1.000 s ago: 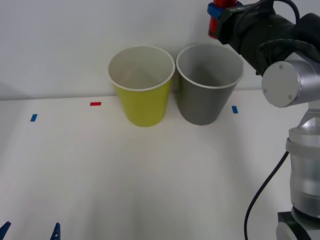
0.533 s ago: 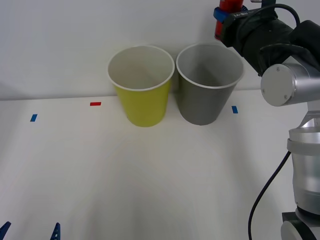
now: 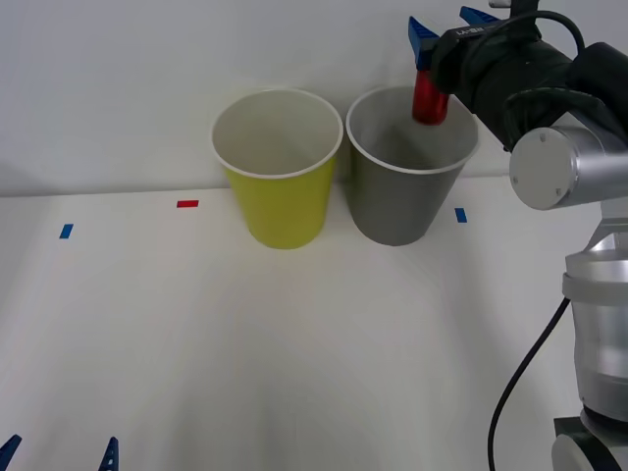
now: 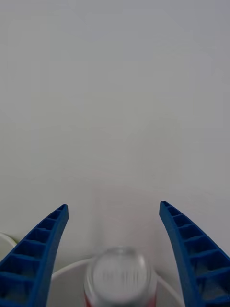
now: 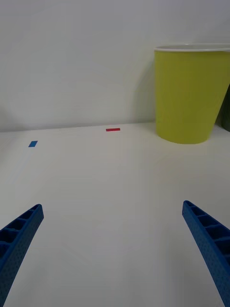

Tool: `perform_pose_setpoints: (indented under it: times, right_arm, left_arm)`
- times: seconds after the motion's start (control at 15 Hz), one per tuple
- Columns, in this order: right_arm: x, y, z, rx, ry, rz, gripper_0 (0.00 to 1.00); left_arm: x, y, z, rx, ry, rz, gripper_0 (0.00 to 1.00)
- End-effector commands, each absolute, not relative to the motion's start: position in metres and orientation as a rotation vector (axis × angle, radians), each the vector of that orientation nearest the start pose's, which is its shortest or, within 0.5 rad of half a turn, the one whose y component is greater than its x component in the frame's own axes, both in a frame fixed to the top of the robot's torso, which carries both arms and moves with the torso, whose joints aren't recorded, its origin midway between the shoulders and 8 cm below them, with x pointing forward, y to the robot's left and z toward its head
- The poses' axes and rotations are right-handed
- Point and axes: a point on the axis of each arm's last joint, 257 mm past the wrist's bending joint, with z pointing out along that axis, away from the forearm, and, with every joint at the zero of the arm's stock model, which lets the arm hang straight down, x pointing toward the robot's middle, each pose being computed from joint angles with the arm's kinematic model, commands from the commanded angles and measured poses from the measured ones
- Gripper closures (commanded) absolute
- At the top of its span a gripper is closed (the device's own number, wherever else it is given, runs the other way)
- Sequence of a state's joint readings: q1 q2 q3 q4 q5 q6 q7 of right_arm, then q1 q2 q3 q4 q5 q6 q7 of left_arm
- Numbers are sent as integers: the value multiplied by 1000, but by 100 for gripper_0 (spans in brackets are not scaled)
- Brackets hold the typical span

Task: Put cans in the gray bin and PET bottles in the light green bin.

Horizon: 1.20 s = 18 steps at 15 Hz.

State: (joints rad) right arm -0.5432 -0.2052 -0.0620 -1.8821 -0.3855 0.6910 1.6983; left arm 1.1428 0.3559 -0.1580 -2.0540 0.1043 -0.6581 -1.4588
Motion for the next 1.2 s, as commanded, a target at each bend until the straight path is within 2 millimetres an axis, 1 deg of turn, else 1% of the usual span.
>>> perform_pose_setpoints:
  times: [0.07, 0.6, 0.73, 0.8, 0.93, 1.07, 1.2]
  right_arm:
    - [603, -141, 62, -259, 1419, 209, 0]
    - [603, -144, 61, -261, 1422, 206, 0]
    - [600, -144, 64, -263, 1425, 210, 0]
    - [593, -145, 63, -274, 1459, 208, 0]
    - [564, -146, 62, -304, 1537, 207, 0]
    - [538, -145, 56, -258, 1540, 270, 0]
    - [509, -144, 51, -271, 1541, 281, 0]
  left_arm:
    - [201, 289, -239, 15, 1582, 6, 0]
    - [201, 289, -239, 15, 1582, 6, 0]
    - [201, 289, -239, 15, 1582, 6, 0]
    - [201, 289, -239, 15, 1582, 6, 0]
    - [201, 289, -239, 15, 1582, 6, 0]
    - [201, 289, -239, 15, 1582, 6, 0]
    - [201, 289, -239, 15, 1582, 6, 0]
